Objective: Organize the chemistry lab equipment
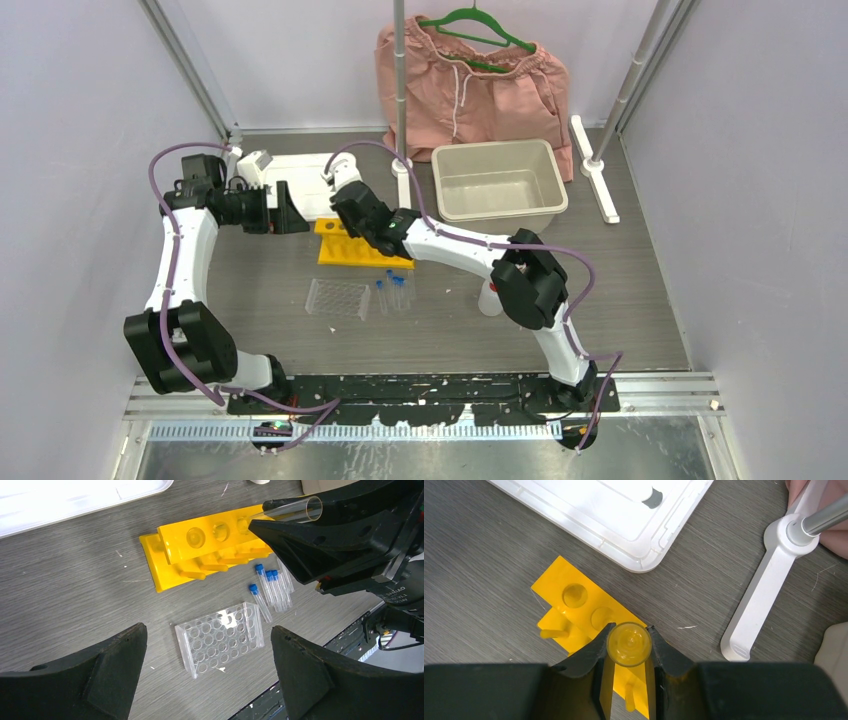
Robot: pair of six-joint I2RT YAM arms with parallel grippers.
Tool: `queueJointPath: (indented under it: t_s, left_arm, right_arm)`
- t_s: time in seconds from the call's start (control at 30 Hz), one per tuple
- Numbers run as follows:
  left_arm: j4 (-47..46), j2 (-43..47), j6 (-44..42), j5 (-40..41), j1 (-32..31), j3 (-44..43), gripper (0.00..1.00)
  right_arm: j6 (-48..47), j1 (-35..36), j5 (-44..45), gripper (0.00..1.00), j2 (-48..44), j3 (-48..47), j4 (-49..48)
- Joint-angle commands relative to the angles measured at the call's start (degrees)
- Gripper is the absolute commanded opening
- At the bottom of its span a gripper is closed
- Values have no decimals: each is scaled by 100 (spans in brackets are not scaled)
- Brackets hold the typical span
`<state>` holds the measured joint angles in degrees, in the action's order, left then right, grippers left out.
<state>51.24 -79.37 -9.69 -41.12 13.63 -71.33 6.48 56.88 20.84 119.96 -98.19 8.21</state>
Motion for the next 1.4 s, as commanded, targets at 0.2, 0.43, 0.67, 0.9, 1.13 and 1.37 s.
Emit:
queueJointPath:
  t_s: [0.2, 0.43, 0.67, 0.9, 1.13, 1.37]
  left_arm:
    - [-45, 179, -155, 77, 51, -188, 94]
    - [-18, 157, -165, 64, 53, -199, 94]
    - [8, 184, -212, 66, 91, -177, 94]
    - [125, 219, -340, 77, 105, -155, 94]
    - [332, 296, -643, 141, 124, -26, 94]
    - [434, 278, -759, 190, 200, 43, 94]
  right_arm:
    - [223, 2, -15, 52, -384, 142, -154]
    - [838, -6, -141, 80, -1218, 345, 211]
    - [1610, -35, -185, 82, -2161, 878, 1060]
    - [2575, -135, -382, 37, -2510, 1690, 2045]
    - [3063, -186, -1000, 27, -2358, 2331, 2098]
    - [3326, -202, -1233, 26, -2025, 2334, 2272]
